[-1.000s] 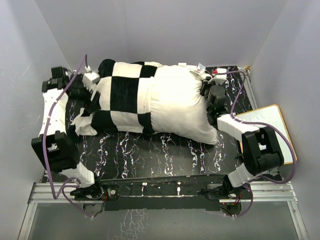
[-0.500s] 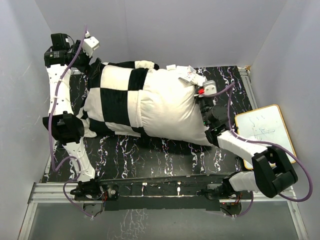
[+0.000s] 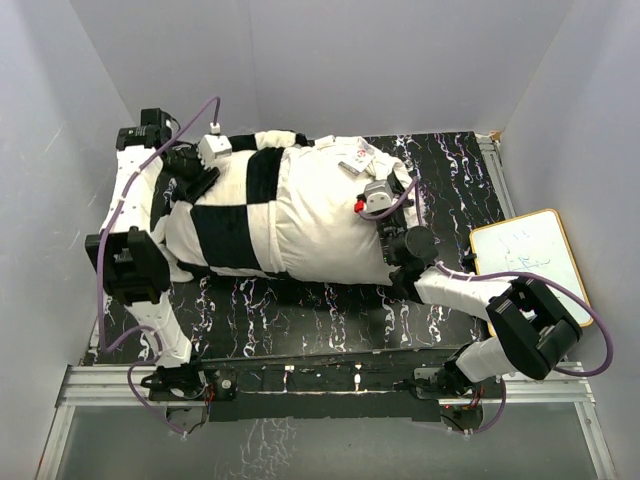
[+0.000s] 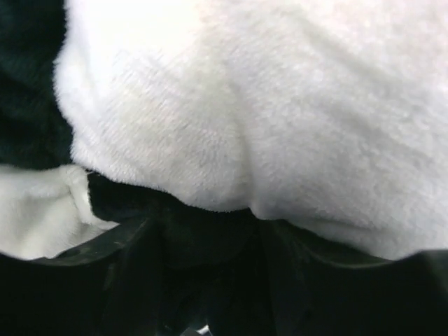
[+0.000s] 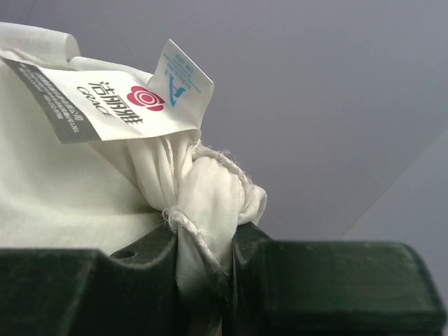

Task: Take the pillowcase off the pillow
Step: Remove the pillow from the pillowcase.

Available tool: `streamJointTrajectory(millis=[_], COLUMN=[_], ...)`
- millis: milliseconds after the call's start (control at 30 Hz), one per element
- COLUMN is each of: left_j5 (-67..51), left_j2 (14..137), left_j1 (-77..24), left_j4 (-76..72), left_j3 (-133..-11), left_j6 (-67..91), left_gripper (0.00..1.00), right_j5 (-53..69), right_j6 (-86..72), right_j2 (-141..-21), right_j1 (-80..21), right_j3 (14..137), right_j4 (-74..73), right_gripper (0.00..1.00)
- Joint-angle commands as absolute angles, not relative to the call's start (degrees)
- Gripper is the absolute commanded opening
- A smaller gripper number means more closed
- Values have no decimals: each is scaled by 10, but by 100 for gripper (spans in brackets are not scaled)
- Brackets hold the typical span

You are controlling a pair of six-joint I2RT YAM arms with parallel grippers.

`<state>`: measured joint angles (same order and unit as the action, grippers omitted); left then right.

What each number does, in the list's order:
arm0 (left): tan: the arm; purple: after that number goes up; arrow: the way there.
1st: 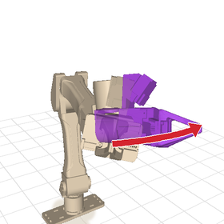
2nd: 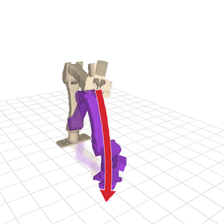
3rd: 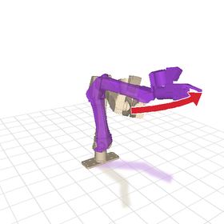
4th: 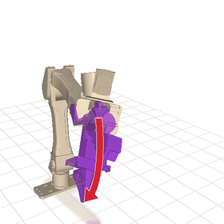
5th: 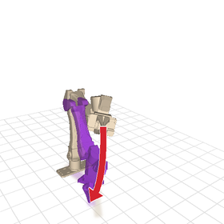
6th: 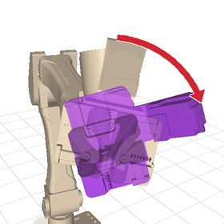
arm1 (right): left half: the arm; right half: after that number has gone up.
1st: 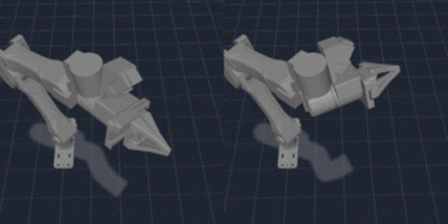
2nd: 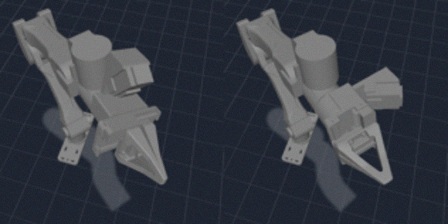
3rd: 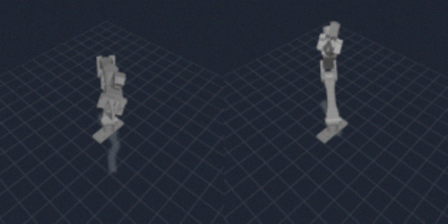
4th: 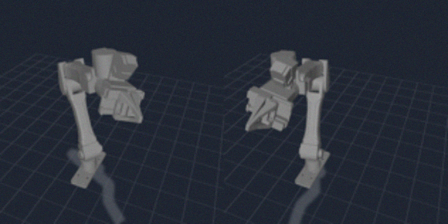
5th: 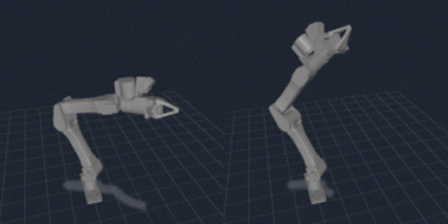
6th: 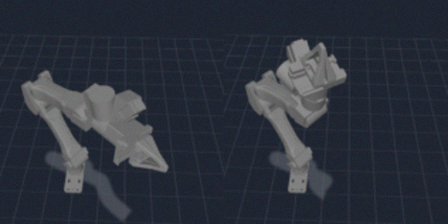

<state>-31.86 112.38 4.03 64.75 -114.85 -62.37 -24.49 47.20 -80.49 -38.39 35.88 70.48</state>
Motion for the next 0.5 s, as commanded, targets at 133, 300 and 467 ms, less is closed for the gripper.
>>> streamJointTrajectory(millis=[133, 300, 467], left_j5=[-249, -203, -239], left_j2=[940, 890, 887], left_j1=[22, 116, 209], left_j4=[777, 691, 687], left_j3=[-906, -873, -935], left_j6=[-625, -608, -611], left_gripper=[0, 0, 0], right_j5=[-324, -368, -408], right_j6=[240, 107, 46], right_j2=[-783, -751, -743], right_j1=[-317, -274, -256], right_j3=[370, 327, 293], right_j4=[675, 635, 645], right_gripper=[8, 8, 8])
